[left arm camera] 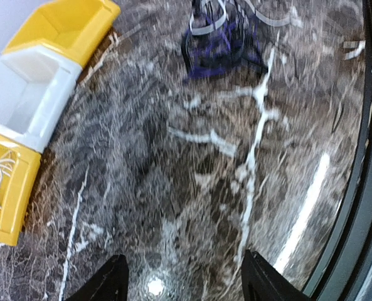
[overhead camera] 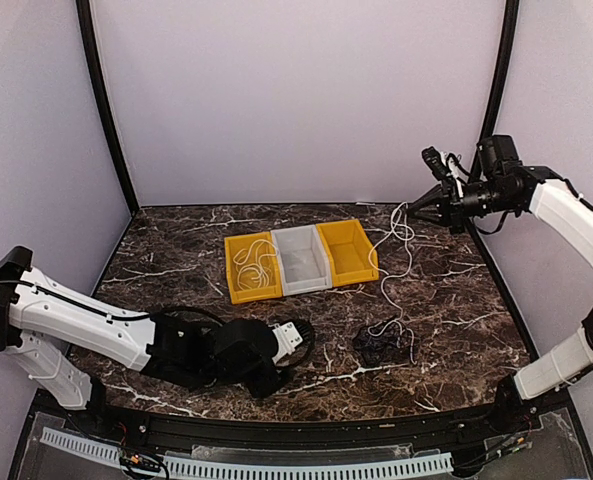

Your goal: Untangle the cables

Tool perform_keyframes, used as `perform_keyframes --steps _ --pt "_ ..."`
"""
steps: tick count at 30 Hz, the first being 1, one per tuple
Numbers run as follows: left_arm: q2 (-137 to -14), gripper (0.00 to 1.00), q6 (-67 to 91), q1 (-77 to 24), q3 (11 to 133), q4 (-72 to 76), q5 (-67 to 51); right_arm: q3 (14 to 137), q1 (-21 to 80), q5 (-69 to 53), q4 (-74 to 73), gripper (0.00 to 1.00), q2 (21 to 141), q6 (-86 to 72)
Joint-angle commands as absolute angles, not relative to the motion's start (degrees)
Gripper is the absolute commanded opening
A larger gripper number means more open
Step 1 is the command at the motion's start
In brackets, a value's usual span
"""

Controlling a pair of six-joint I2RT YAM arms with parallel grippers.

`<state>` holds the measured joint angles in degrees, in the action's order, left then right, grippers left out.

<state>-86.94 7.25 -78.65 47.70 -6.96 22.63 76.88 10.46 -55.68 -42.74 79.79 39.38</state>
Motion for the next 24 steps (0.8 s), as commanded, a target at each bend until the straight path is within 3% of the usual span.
perform_keyframes --steps 1,5,10,20,24 --pt "-82.66 0.66 4.49 -78.30 51.92 5.80 23.58 78.73 10.77 -58.03 -37.36 0.00 76.04 32.58" --pt "-82.19 0.71 3.78 -75.70 52.71 20.83 19.36 80.74 11.56 -58.59 -33.71 0.00 73.65 27.69" --pt "-87.79 0.70 12.48 -68.37 57.15 34.15 8.97 83.39 12.17 -60.62 -31.47 0.00 72.38 23.13" --pt "-104.82 0.67 22.95 -65.92 74.24 37.74 -8.04 82.98 13.47 -60.49 -28.40 0.00 70.89 19.49" --pt "-110.35 0.58 26.98 -65.92 79.49 37.18 -10.58 82.66 13.57 -60.12 -28.26 0.00 70.55 19.42"
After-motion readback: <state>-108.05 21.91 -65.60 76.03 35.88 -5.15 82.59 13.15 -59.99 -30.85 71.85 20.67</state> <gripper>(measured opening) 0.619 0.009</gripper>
